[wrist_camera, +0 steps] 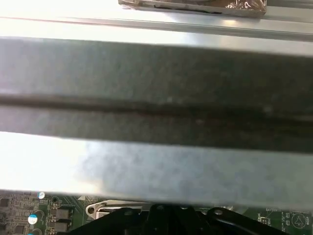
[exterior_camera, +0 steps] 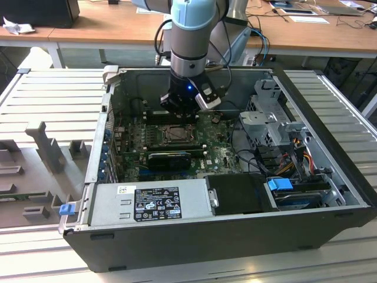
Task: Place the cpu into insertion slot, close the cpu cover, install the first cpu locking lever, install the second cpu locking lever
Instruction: 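Install the first cpu locking lever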
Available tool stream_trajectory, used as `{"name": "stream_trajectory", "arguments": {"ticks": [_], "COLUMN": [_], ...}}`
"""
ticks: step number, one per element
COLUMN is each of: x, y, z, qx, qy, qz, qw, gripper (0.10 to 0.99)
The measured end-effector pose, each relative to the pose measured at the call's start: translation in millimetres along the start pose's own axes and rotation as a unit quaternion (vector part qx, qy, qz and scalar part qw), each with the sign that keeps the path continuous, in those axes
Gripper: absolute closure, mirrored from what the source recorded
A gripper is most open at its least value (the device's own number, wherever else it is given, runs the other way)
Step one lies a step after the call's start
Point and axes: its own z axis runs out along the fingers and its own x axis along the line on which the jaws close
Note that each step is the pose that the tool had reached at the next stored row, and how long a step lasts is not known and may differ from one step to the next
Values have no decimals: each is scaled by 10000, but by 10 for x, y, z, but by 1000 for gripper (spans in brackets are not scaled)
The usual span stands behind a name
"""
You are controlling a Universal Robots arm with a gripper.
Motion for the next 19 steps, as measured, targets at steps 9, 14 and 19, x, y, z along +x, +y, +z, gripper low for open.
{"name": "stream_trajectory", "arguments": {"ticks": [9, 14, 19], "x": [1, 2, 3], "y": [-21, -41, -51], "z": [-104, -106, -108], "qx": [0, 0, 0], "qy": [0, 0, 0], "qz": [0, 0, 0], "qw": [10000, 10000, 10000], "gripper": [980, 980, 980]}}
